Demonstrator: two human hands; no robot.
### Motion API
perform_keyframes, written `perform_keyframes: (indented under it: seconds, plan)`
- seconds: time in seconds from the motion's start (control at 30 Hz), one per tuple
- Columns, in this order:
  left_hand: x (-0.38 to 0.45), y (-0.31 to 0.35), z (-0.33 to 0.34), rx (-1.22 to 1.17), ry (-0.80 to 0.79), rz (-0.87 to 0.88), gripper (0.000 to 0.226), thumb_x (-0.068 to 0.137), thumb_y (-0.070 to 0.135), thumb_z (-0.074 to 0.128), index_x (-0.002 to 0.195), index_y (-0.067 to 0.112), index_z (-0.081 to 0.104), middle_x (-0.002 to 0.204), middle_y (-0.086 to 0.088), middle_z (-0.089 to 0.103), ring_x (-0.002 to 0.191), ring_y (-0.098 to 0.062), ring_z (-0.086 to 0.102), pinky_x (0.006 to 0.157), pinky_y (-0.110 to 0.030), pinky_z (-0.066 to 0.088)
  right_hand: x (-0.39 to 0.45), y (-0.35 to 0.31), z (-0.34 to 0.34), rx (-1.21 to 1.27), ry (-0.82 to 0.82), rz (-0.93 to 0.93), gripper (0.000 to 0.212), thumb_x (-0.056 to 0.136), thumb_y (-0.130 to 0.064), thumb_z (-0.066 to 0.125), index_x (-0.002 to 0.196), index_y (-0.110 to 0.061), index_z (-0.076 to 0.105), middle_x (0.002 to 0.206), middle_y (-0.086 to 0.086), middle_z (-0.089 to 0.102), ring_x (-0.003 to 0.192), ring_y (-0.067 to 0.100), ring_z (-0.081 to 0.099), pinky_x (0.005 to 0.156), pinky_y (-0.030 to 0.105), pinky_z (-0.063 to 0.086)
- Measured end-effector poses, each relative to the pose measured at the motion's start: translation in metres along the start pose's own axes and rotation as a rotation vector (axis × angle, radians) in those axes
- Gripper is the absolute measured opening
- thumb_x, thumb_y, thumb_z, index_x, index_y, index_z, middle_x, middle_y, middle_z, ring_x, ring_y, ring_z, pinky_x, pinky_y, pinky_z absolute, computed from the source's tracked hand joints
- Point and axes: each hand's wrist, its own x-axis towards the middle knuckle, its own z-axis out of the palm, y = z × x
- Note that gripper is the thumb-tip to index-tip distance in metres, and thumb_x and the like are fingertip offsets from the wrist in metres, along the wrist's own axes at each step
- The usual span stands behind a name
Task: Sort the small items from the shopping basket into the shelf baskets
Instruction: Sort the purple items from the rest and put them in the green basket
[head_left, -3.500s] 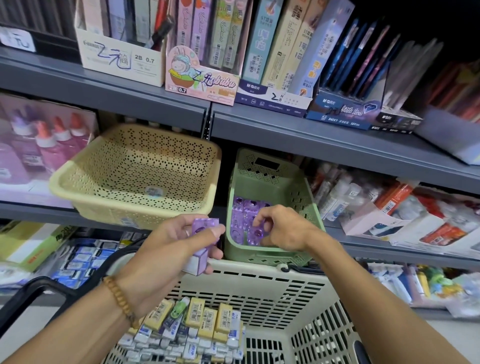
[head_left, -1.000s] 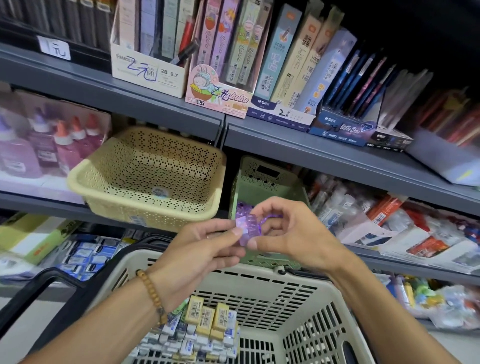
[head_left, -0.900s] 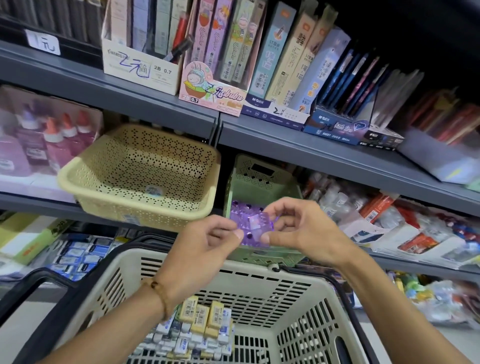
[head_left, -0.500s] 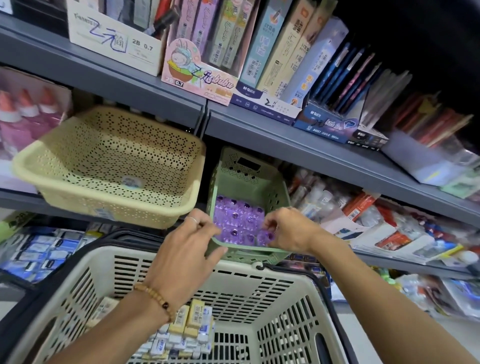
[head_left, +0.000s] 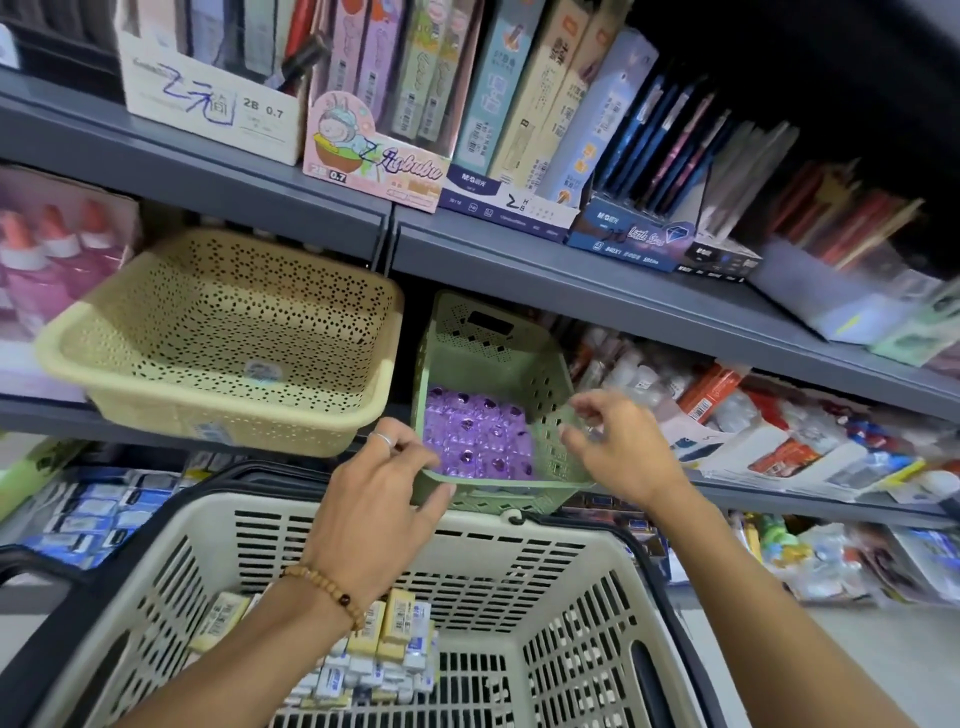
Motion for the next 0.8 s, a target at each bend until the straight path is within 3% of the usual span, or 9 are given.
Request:
perform_keyframes:
  seconds: [0.03, 0.1, 0.2, 0.33, 0.43, 0.47, 0.63, 0.8]
  plan:
    - [-0.001, 0.002, 0.001, 0.007, 0.000, -0.001, 0.023, 0.081, 0.033, 0.074, 0.096, 0.016, 0.073, 0.102, 0.008, 0.050, 0.075, -0.011, 0.060, 0.079, -0.020, 0.048, -0.007, 0.007, 0.002, 0.060, 0.040, 0.077, 0.032, 0.091, -0.027, 0.065, 0.116, -0.007, 0.064, 0.100, 0.001, 0.064, 0.097, 0.021, 0.061, 0.090, 0.034, 0.049]
    - [-0.002, 0.005, 0.003, 0.022, 0.004, 0.004, 0.021, 0.081, 0.032, 0.075, 0.094, 0.016, 0.073, 0.101, 0.008, 0.048, 0.073, -0.012, 0.059, 0.080, -0.025, 0.051, -0.017, 0.014, 0.010, 0.289, -0.035, 0.244, 0.026, 0.096, -0.026, 0.058, 0.113, -0.008, 0.064, 0.093, -0.002, 0.067, 0.096, 0.022, 0.064, 0.090, 0.034, 0.050]
    - [-0.004, 0.008, 0.005, 0.035, 0.011, -0.004, 0.020, 0.081, 0.030, 0.075, 0.093, 0.015, 0.071, 0.100, 0.007, 0.046, 0.075, -0.014, 0.060, 0.085, -0.035, 0.054, -0.018, 0.017, 0.026, 0.511, -0.064, 0.322, 0.017, 0.099, -0.016, 0.049, 0.104, -0.014, 0.065, 0.096, 0.010, 0.073, 0.092, 0.031, 0.068, 0.087, 0.043, 0.054]
    - [0.003, 0.005, 0.007, 0.055, 0.049, -0.046, 0.020, 0.084, 0.031, 0.072, 0.096, 0.016, 0.070, 0.104, 0.007, 0.044, 0.084, -0.013, 0.059, 0.092, -0.039, 0.052, -0.004, 0.014, 0.037, 0.593, -0.014, 0.308, 0.023, 0.100, -0.009, 0.042, 0.104, -0.018, 0.063, 0.096, 0.012, 0.073, 0.082, 0.031, 0.067, 0.071, 0.038, 0.056]
    - [0.010, 0.001, 0.009, 0.069, 0.062, -0.084, 0.030, 0.082, 0.036, 0.073, 0.102, 0.015, 0.071, 0.105, 0.010, 0.041, 0.085, -0.012, 0.058, 0.094, -0.041, 0.052, 0.008, 0.017, 0.047, 0.585, 0.006, 0.291, 0.021, 0.101, -0.012, 0.042, 0.106, -0.014, 0.063, 0.080, 0.002, 0.066, 0.067, 0.017, 0.058, 0.054, 0.015, 0.045]
    - [0.010, 0.000, 0.009, 0.072, 0.064, -0.083, 0.031, 0.081, 0.037, 0.074, 0.102, 0.015, 0.071, 0.105, 0.010, 0.041, 0.084, -0.011, 0.057, 0.093, -0.042, 0.053, 0.010, 0.018, 0.050, 0.589, 0.019, 0.279, 0.020, 0.101, -0.012, 0.043, 0.103, -0.014, 0.062, 0.075, 0.000, 0.063, 0.064, 0.014, 0.054, 0.050, 0.014, 0.041]
    - [0.004, -0.005, 0.003, 0.099, 0.090, -0.078, 0.035, 0.077, 0.039, 0.076, 0.100, 0.013, 0.074, 0.102, 0.008, 0.046, 0.082, -0.012, 0.060, 0.087, -0.040, 0.056, 0.013, 0.017, 0.061, 0.598, 0.056, 0.213, 0.020, 0.101, -0.014, 0.044, 0.097, -0.018, 0.063, 0.064, -0.004, 0.058, 0.055, 0.010, 0.048, 0.048, 0.017, 0.037]
    - [0.019, -0.003, 0.005, 0.117, 0.066, -0.107, 0.040, 0.081, 0.037, 0.074, 0.111, 0.010, 0.070, 0.105, 0.006, 0.044, 0.090, -0.013, 0.057, 0.097, -0.036, 0.051, 0.025, 0.009, 0.058, 0.579, 0.016, 0.243, 0.022, 0.103, -0.016, 0.041, 0.098, -0.009, 0.061, 0.070, 0.003, 0.058, 0.060, 0.014, 0.049, 0.057, 0.029, 0.038]
